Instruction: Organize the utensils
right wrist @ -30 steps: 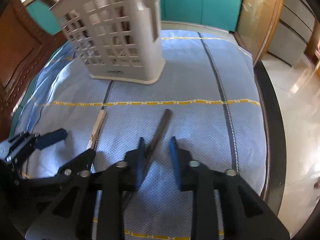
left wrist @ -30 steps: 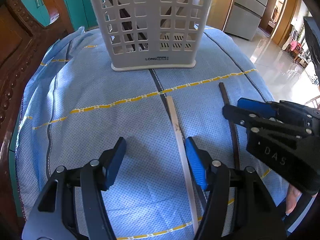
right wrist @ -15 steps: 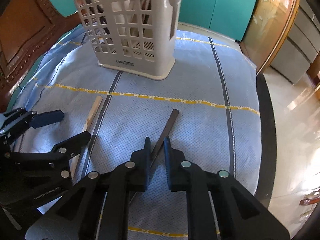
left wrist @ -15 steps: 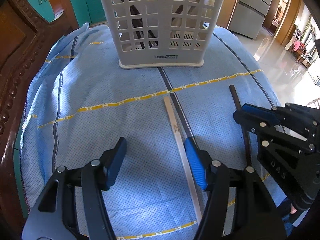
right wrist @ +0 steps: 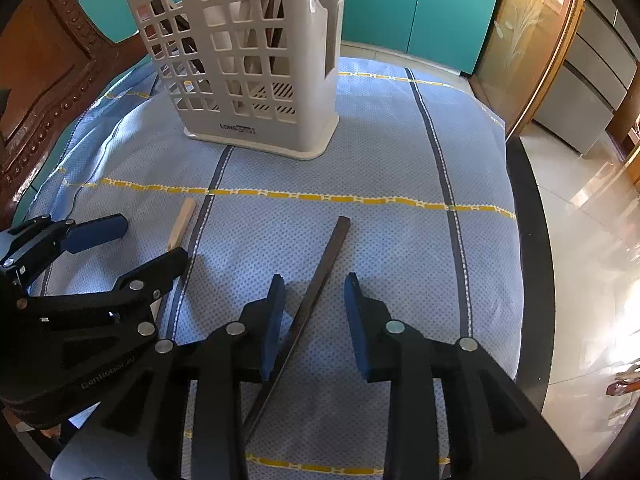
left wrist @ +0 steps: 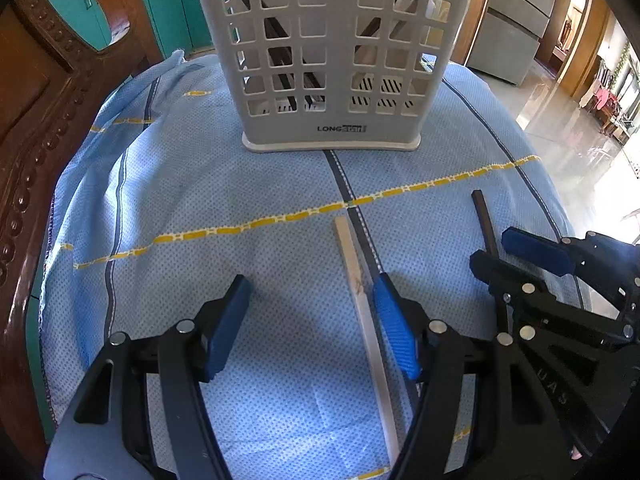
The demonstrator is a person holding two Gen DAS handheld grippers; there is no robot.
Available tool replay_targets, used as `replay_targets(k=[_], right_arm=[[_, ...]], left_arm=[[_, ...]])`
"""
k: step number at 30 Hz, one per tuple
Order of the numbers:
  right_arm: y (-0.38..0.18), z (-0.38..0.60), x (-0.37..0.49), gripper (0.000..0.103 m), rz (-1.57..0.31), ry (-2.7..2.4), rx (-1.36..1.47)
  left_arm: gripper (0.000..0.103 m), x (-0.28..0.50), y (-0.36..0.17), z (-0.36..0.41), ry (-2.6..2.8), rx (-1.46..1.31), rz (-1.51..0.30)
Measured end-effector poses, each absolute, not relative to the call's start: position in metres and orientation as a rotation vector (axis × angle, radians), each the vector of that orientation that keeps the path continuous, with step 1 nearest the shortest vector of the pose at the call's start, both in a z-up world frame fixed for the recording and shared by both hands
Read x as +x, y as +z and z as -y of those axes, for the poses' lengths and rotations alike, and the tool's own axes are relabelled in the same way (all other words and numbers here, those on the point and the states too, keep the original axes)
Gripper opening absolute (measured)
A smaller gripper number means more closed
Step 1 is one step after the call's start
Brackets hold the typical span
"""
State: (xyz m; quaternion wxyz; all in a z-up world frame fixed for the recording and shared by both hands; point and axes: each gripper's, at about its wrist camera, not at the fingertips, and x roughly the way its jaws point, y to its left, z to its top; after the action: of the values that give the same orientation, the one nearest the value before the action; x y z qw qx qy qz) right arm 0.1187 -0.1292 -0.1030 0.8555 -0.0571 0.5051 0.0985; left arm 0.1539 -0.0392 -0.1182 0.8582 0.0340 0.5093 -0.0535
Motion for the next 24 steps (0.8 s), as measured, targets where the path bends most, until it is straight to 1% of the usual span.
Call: replay_targets(k=[2,12,14,15,16,17,18,19,20,22,24], right_arm=[[-0.103,0.130,0.119,0.031,-1.060,0.204,-0.123],[-0.103,0.128,0.117,0.031,-1.053,0.204,-0.127],[-0.104,0.127,0.117,0.031,-1.050,0.207,-0.125],[-0.104,0.127,0.117,0.030,-1.047,0.211,-0.122],[-0.103,0.127,0.117,0.022,-1.045,0.215,-0.118],[-0.103,0.128,0.117,0.014,-1.045,0.218,-0.110],[-0.103,0.129,0.118,0.013,-1.047,0.221,-0.099],[-0.103,0.130,0.118,0.013,-1.048,0.222,-0.089],[-0.102,0.131,0.119,0.011,-1.049,0.224,-0.081],[-0.101,0.132,0.120,0.009,-1.048,0.239,-0.045],[-0.093,0.135,0.119,0.007,-1.015,0.252,-0.015]], left_arm=[[0.065,0.152,-0.117,0.041,-0.115,0.075,-1.068],[0.053,0.147,-0.116,0.047,-0.145,0.075,-1.070],[0.047,0.145,-0.116,0.048,-0.151,0.077,-1.069],[0.041,0.144,-0.115,0.049,-0.150,0.079,-1.067],[0.033,0.144,-0.114,0.049,-0.152,0.080,-1.065],[0.029,0.143,-0.114,0.049,-0.153,0.078,-1.063],[0.019,0.144,-0.114,0.048,-0.150,0.071,-1.060],[0.012,0.144,-0.113,0.047,-0.146,0.066,-1.058],[0.012,0.145,-0.113,0.045,-0.144,0.059,-1.056],[0.008,0.146,-0.112,0.042,-0.147,0.048,-1.050],[0.007,0.144,-0.107,0.041,-0.143,0.056,-1.025]])
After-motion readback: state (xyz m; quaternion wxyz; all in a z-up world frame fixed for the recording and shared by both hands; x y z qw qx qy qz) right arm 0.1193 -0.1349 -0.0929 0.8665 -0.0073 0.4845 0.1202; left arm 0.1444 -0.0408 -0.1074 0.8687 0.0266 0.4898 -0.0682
